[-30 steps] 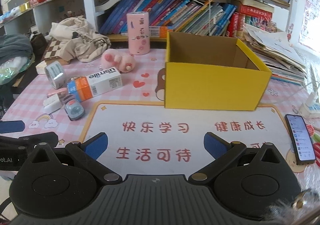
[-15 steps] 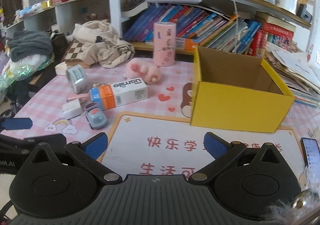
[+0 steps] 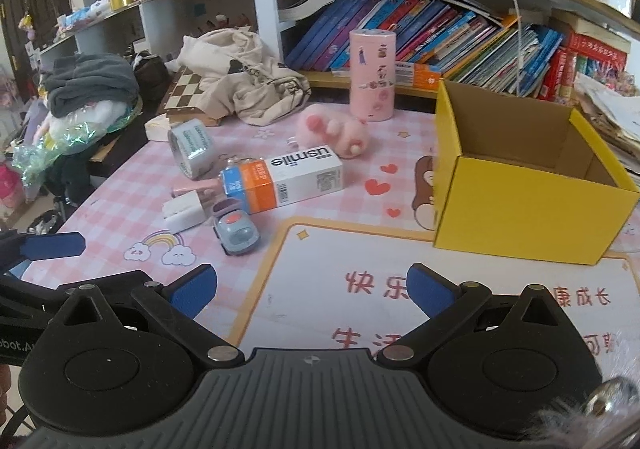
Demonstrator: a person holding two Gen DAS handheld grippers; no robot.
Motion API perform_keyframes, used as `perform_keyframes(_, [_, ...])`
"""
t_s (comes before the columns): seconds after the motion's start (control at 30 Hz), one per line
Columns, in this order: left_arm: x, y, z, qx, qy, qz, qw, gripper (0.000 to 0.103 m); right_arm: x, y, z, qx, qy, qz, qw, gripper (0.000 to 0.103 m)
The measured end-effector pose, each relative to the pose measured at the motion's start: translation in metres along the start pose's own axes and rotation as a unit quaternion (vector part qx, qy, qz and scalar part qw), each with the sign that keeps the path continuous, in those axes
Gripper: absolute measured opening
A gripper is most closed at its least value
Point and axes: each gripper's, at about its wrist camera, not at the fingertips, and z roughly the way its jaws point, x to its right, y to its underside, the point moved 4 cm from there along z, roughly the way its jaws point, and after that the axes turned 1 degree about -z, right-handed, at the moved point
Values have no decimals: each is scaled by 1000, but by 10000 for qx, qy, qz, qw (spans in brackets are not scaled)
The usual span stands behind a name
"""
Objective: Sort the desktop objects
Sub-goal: 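Move left tool toward white charger while right tool approaches blue toy car, then close left tool on white charger while right tool grasps blue toy car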
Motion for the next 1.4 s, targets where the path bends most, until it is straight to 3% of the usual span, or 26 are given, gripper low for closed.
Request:
perform_keyframes(0.1, [-10,-1,4,-34,-117,-131,9998,103,-2,-3,4,57,-120,-33,9999,98])
perform_keyframes(0.33, [-37,-8,18,-113,-549,-332,9979,103,-8,-12,31,-114,-411,-105,9990,62])
perform_keyframes(0.43, [-46,-10,27,-171,-665,-285,9972,102,-13,-17,50,-264,-558,-132,9980,57])
perform_keyframes(0.9, [-83,-17,82,-590,-883,-287,9939,95,-50,-26,128,-781,-1045,-1199,9842,50])
perform_keyframes(1.07, [-95,-20,101,-654,-968,-268,9928,90,-52,-28,149,-896,-1151,-1283,9810,50])
perform_keyframes(1.4, [-98,-25,137,-884,-790,-44,9929,74,-51,-33,178,-1063,-1299,-1281,9775,47])
